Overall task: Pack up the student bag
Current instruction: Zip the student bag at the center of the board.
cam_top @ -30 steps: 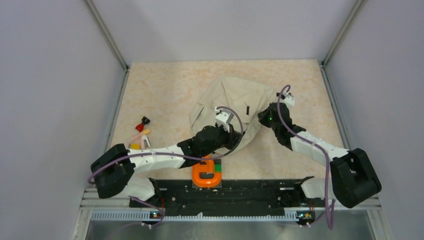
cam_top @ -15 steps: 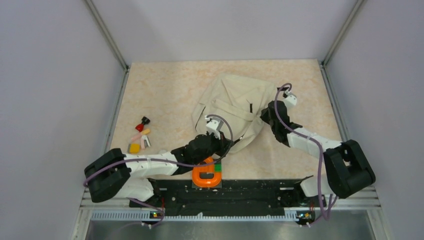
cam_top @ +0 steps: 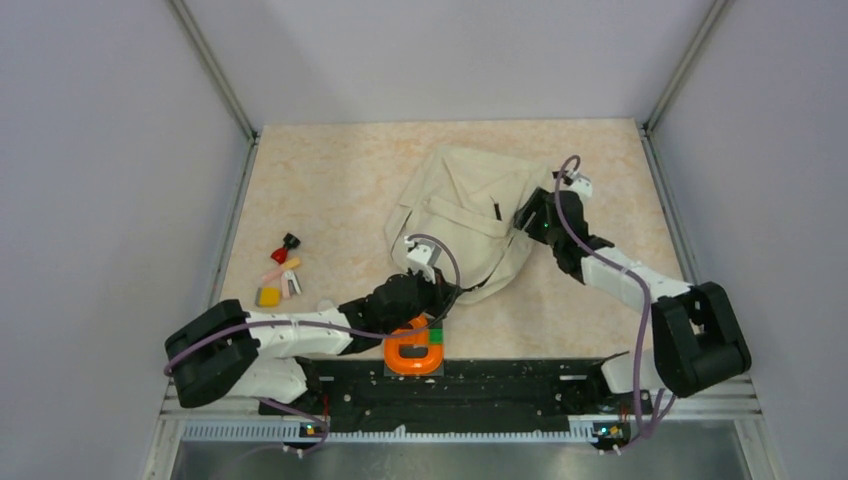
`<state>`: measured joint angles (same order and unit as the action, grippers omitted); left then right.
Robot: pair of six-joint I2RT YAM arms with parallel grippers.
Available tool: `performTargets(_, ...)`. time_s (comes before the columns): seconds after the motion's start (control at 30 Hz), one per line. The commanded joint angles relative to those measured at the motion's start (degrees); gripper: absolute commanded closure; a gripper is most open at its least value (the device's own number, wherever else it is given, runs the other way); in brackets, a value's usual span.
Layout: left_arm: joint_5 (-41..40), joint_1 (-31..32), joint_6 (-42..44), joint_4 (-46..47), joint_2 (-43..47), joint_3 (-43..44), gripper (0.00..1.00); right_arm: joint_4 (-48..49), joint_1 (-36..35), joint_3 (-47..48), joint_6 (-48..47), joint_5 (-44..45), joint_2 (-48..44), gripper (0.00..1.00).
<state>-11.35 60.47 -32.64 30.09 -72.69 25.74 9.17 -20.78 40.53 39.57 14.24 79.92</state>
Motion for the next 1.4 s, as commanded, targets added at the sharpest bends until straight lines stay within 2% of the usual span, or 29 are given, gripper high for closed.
performTargets(0.0, 1.7, 0.3, 0.6, 5.0, -2.8, 2.9, 1.00, -7.0, 0.6, 0.4, -1.8, -8.3, -8.6, 0.28)
performTargets(0.1, 3.2, 0.3, 0.8, 6.6, -4.7, 4.0, 1.00, -8.8, 0.6, -5.4, 1.8, -11.7, -14.7, 0.21)
performTargets(0.23, 5.4, 0.3, 0.9, 7.6, -6.4, 5.1, 1.00, -5.4, 0.4, -14.0, 10.1, -19.5, -21.8, 0.16)
performTargets(0.4, 6.7, 0.3, 1.3, 8.0, -6.8, 5.2, 1.00, -7.2, -3.0, -18.8, 14.4, -19.2, -27.0, 0.14)
performTargets(0.5, 6.8, 0.3, 1.4, 8.0, -6.5, 5.1, 1.00, -7.7, -5.6, -20.5, 15.6, -16.3, -28.4, 0.14)
performTargets(0.67, 7.2, 0.3, 1.8, 8.0, -6.0, 4.7, 1.00, 0.9, -6.8, -23.0, 17.7, -17.8, -24.6, 0.16)
performTargets(0.73, 6.9, 0.3, 2.1, 7.7, -5.6, 4.4, 1.00, 3.5, -6.9, -22.6, 17.7, -18.2, -22.0, 0.27)
performTargets(0.87, 3.6, 0.3, 3.3, 5.2, -3.2, 3.1, 1.00, 6.1, -6.9, -21.5, 17.6, -17.9, -19.0, 0.63)
performTargets(1.0, -1.5, 0.3, 5.6, 0.8, 0.6, 1.4, 1.00, 1.2, -6.8, -18.5, 16.3, -14.5, -19.5, 1.00)
performTargets(1.07, -4.6, 0.3, 6.4, -1.8, 2.4, 0.8, 1.00, -0.8, -5.9, -17.2, 15.3, -12.3, -20.4, 1.00)
performTargets(1.23, -10.3, -0.2, 8.2, -6.8, 5.6, -0.2, 1.00, -3.5, -0.5, -15.1, 12.4, -13.2, -21.8, 1.00)
performTargets(1.37, -10.4, -3.0, 8.1, -8.1, 8.0, -0.8, 1.00, -6.3, 2.0, -13.7, 9.9, -13.1, -22.8, 1.00)
